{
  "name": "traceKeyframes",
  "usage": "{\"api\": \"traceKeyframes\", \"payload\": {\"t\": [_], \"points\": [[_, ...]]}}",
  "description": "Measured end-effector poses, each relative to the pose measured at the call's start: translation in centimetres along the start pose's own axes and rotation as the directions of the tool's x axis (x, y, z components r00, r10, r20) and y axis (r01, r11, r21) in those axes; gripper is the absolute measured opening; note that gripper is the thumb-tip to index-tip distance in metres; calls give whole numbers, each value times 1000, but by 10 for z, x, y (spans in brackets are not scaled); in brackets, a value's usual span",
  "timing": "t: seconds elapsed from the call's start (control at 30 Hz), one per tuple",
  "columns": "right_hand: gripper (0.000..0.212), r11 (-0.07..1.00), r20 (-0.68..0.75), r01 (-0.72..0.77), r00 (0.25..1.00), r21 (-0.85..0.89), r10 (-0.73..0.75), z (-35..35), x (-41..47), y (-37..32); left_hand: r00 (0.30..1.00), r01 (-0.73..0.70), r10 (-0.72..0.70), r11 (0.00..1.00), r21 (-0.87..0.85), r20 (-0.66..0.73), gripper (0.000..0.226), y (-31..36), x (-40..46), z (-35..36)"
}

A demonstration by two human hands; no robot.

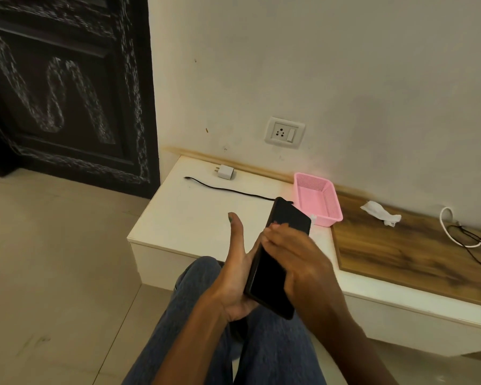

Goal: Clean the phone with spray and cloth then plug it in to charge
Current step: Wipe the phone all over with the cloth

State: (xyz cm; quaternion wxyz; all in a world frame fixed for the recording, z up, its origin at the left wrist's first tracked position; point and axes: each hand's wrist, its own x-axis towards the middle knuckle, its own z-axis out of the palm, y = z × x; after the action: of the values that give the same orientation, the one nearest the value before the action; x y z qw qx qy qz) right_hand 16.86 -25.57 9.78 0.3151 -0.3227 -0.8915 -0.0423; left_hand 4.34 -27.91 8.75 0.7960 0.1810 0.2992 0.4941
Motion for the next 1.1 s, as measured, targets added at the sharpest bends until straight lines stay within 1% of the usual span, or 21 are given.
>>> {"api": "traceKeyframes", "payload": {"t": [0.03, 0.1, 0.13, 0.2, 0.27, 0.33, 0.4, 0.43, 0.47, 0.57, 0.63, 0.67, 0.73, 0.8, 0.83, 0.9, 0.93, 1.03, 1.1], "points": [[35, 999, 12, 10, 1000, 47, -11, 1, -4, -6, 1000, 12, -12, 1000, -13, -27, 106, 1, 1, -3], [36, 996, 27, 46, 998, 76, -48, 2, -11, -12, 999, 42, -43, 998, -38, -18, 116, 2, 2, -7], [36, 995, 26, 60, 998, 75, -62, 2, -11, -12, 999, 51, -52, 998, -45, -15, 118, 2, 2, -8], [32, 995, 37, 50, 998, 83, -53, -2, -5, -6, 999, 37, -38, 999, -33, -30, 112, 0, 2, -6], [34, 1000, 41, 20, 999, 0, -20, -7, 5, 6, 999, 37, -36, 998, -47, 4, 108, 0, 1, 0], [27, 995, 53, -54, 997, -80, 58, -8, 13, 19, 998, 39, -36, 997, -73, 42, 106, -2, 1, 2], [37, 986, 102, -128, 985, -106, 139, -4, 15, 22, 999, 28, -26, 996, -79, 30, 104, -3, 1, 4], [34, 985, 102, -134, 984, -113, 145, -4, 15, 18, 1000, 22, -21, 997, -69, 13, 103, -4, 2, 3], [28, 987, 95, -120, 987, -103, 129, -3, 13, 12, 1000, 13, -13, 999, -43, -9, 101, -4, 2, 3], [35, 995, 132, -94, 987, 29, 89, -9, 0, -17, 996, 4, -4, 1000, 6, -93, 104, -1, 3, -6], [33, 986, 141, -89, 988, 140, 69, -12, -9, -31, 996, 11, -12, 1000, -9, -90, 114, 0, 4, -11], [31, 983, 134, -72, 990, 167, 50, -11, -13, -34, 997, 12, -15, 999, -38, -80, 117, 1, 4, -11], [29, 987, 104, -18, 995, 161, 1, -8, -13, -35, 998, 18, -23, 997, -79, -66, 119, 1, 4, -11], [35, 983, 101, -3, 995, 181, -15, -6, -9, -29, 997, 11, -16, 997, -75, -77, 115, 1, 4, -8], [35, 974, 121, -39, 993, 223, 12, -7, -5, -26, 995, 7, -12, 998, -55, -100, 112, 0, 4, -7], [23, 933, 155, -165, 981, 320, 120, -9, 5, -22, 990, 8, -11, 1000, -22, -141, 107, 0, 2, -5], [21, 913, 160, -212, 973, 349, 165, -8, 9, -21, 988, 6, -8, 1000, -11, -153, 106, 0, 1, -3], [23, 897, 121, -298, 954, 326, 273, -4, 20, -25, 987, -13, 11, 1000, -12, -163, 105, 0, -1, -5], [22, 866, 147, -359, 933, 349, 327, 0, 19, -29, 987, -18, 18, 1000, -1, -159, 107, 0, -2, -7]]}}
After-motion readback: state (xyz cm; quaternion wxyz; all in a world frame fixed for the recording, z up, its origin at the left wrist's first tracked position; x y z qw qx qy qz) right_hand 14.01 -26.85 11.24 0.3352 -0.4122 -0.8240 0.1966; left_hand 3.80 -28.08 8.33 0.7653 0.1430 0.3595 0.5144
